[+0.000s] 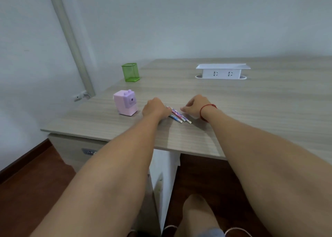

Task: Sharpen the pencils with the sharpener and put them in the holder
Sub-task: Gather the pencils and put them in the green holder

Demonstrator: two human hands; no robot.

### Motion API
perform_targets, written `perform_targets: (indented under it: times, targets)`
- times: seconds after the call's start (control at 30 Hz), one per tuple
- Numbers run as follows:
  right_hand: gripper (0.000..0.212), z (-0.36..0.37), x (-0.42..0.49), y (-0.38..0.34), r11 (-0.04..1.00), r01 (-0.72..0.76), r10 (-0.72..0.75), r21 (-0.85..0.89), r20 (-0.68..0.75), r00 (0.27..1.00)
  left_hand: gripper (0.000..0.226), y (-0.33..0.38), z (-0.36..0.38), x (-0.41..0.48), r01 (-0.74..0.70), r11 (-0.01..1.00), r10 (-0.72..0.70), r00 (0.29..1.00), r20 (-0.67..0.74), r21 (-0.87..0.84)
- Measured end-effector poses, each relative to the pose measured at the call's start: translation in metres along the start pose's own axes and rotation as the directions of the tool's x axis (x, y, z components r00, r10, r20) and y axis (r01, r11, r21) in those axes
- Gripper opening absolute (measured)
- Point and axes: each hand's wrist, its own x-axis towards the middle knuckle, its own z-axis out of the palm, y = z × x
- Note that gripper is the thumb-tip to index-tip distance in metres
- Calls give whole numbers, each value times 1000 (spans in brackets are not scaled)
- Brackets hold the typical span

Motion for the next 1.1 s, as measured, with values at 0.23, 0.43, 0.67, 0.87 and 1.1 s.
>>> perform_targets:
  times: [0.23,0.43,0.67,0.87,1.1]
  targets:
    - [32,1,-1,-10,996,25,-20,-84,63,998,47,0,-1,2,7,1000,-6,1000,18,-5]
    - [19,2,-2,-19,958,16,-16,-286,0,1000,26,5,-10,-2,27,999,-31,995,92,47]
    - [31,-2,-3,-27,944,-93,126,-317,85,988,37,9,-14,-6,47,993,-66,981,185,107]
    - [21,2,-4,-18,978,-113,105,-175,-57,993,30,12,-11,-4,-51,970,14,988,155,237]
    - [25,-3,-6,-14,982,-116,102,-147,-97,990,30,13,-8,0,-145,907,96,985,142,395]
